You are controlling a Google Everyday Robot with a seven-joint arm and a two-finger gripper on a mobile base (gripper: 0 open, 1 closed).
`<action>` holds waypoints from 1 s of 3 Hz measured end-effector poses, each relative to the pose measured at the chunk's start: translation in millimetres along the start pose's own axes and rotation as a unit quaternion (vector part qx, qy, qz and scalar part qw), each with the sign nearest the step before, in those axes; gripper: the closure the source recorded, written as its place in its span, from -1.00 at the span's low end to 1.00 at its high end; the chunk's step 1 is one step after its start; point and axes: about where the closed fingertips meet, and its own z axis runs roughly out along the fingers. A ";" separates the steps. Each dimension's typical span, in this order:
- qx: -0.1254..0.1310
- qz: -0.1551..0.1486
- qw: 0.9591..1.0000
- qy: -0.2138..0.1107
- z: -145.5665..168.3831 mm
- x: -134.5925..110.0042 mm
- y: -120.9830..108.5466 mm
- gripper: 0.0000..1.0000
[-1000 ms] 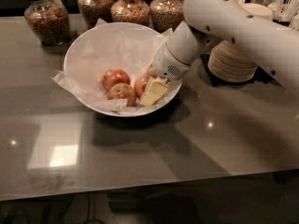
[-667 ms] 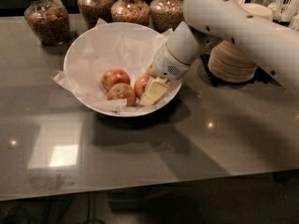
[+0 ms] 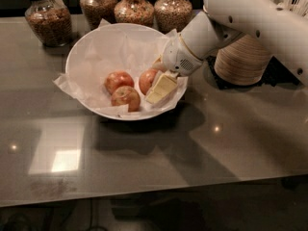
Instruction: Pick apple from white bowl
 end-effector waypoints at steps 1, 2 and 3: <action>0.012 -0.014 0.999 -0.035 -31.0 -16.7 -1.3 1.00; 0.018 -0.051 0.995 -0.081 -67.9 -46.9 5.2 1.00; 0.025 -0.107 0.988 -0.113 -102.9 -85.0 22.3 1.00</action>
Offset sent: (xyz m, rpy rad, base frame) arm -0.0230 -0.0115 0.1431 0.2723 -0.1719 0.1312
